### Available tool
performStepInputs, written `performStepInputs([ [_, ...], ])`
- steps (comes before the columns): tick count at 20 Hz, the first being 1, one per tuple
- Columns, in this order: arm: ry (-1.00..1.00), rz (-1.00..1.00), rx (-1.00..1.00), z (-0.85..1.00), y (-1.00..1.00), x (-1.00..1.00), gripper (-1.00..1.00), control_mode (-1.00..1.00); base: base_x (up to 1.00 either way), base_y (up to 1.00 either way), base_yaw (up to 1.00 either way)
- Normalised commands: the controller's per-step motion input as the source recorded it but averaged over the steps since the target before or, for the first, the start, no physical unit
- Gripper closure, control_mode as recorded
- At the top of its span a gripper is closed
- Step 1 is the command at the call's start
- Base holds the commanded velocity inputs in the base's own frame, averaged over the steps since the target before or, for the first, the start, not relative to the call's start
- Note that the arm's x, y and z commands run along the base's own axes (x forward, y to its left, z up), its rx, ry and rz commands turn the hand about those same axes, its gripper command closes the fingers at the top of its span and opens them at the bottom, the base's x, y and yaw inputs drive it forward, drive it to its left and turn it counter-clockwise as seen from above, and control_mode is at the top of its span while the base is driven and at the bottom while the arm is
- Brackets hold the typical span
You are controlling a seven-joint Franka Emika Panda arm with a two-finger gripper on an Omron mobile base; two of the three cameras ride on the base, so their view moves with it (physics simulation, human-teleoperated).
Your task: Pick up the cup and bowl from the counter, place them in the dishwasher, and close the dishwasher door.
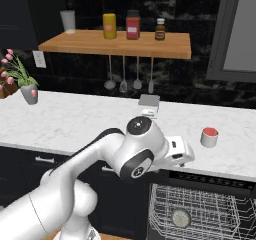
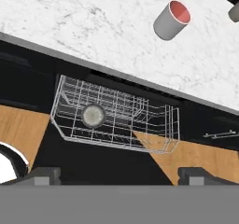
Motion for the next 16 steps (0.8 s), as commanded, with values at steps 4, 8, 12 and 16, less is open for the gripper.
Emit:
performStepInputs([
  [4, 0.12, -0.03, 0.0, 0.19, 0.43, 0.21, -1.0, -1.0, 0.0, 0.0, 0.0],
  [8, 0.09, 0.0, 0.04, 0.16, 0.25, 0.25, -1.0, -1.0, 0.0, 0.0, 0.0],
  [12, 0.0, 0.01, 0.13, 0.0, 0.0, 0.29, -1.0, -1.0, 0.0, 0.0, 0.0],
  [16, 0.01, 0.02, 0.07, 0.0, 0.01, 0.48, -1.0, -1.0, 0.0, 0.0, 0.0],
])
